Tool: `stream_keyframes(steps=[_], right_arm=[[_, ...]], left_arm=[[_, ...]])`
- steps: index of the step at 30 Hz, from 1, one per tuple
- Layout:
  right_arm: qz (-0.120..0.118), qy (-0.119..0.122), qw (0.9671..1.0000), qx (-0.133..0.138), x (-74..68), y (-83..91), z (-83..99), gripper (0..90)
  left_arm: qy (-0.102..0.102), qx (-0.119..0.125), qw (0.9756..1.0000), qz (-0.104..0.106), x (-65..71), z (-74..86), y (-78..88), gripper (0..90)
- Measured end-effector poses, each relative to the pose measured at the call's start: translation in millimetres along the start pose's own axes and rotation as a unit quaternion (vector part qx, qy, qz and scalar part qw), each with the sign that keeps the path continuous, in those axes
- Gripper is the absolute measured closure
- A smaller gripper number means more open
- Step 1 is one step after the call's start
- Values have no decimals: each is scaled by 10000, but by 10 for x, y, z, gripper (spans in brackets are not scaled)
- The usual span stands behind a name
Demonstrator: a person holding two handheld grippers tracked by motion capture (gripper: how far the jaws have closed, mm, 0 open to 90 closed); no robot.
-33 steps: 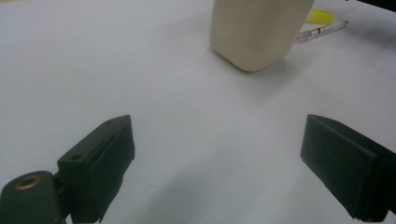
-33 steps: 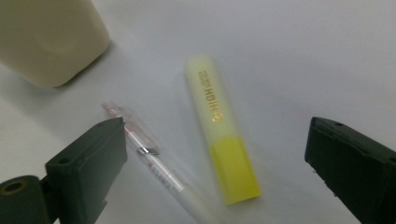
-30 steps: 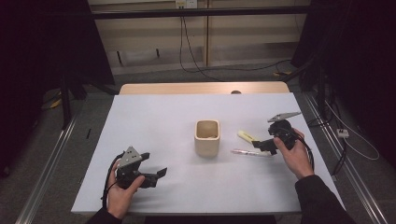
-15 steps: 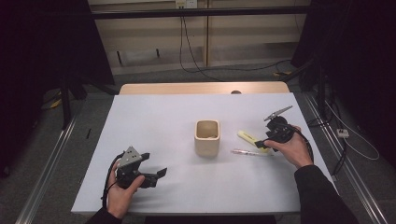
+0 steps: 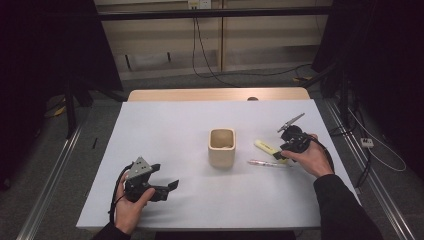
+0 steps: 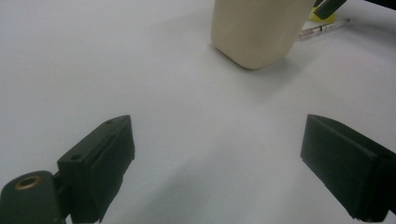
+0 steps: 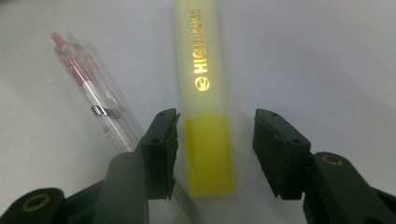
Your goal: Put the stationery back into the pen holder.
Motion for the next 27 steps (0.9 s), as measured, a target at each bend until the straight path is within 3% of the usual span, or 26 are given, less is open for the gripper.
stream_keyframes(steps=[8,27], right_arm=[[36,162,9997,-180,-13,-49,24,568],[91,177,9990,-411,-18,-57,8,676]], left_arm=[[12,-22,10000,11,-1,6,-3,98],[-1,-29,10000,29,-5,11,3,98]])
Point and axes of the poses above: each handheld gripper's, and its own axes: y roughly backward along the jaws, z roughly out of its underside, x roughly to its right, the point moved 10 cm from there along -y, roughly forward along the jaws
